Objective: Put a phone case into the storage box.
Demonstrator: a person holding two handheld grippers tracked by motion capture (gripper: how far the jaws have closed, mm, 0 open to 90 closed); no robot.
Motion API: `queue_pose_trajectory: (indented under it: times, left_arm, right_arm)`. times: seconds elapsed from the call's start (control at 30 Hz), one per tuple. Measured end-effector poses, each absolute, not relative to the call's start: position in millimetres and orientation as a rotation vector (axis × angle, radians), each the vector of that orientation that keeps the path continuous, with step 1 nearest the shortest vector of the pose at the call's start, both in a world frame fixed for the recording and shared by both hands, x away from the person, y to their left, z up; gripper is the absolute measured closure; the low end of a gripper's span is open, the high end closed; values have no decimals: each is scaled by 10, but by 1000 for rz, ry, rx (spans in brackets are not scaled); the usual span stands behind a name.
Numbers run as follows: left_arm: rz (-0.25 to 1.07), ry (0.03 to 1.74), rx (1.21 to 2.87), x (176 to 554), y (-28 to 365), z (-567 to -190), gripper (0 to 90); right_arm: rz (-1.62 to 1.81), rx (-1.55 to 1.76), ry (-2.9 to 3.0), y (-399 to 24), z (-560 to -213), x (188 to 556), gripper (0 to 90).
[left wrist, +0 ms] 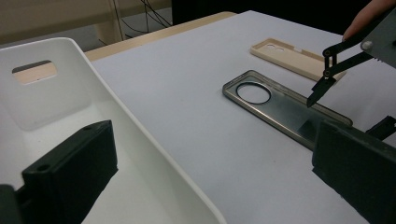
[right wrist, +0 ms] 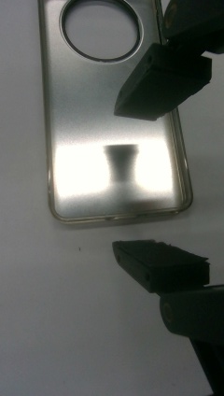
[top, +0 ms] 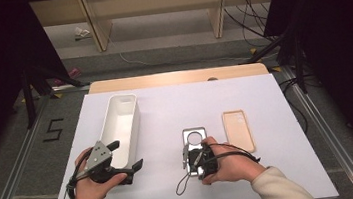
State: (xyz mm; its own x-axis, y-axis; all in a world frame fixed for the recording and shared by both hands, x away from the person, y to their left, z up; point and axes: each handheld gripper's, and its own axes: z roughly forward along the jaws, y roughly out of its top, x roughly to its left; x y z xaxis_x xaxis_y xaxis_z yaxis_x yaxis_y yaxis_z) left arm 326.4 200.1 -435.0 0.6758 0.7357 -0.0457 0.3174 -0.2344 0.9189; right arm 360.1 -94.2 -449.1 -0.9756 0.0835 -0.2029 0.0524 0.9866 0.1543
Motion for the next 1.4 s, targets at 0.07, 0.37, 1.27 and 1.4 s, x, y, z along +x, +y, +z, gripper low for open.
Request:
queue_pose_trajectory:
  times: [0.07,0.37,1.27,1.4]
  left_arm:
    - [491,837,1824,3264,2001,-4351,0]
    - [492,834,1825,3264,2001,-4350,0]
    - [489,832,1825,3263,1994,-4354,0]
    - [488,831,1826,3261,1992,-4353,0]
  right_arm:
    - [187,95,2922,-941,-4485,3605,300]
    - [171,96,2905,-929,-4484,3590,302]
    - [91,17,2912,-832,-4556,3545,516]
    - [89,14,2916,-826,-4553,3541,564]
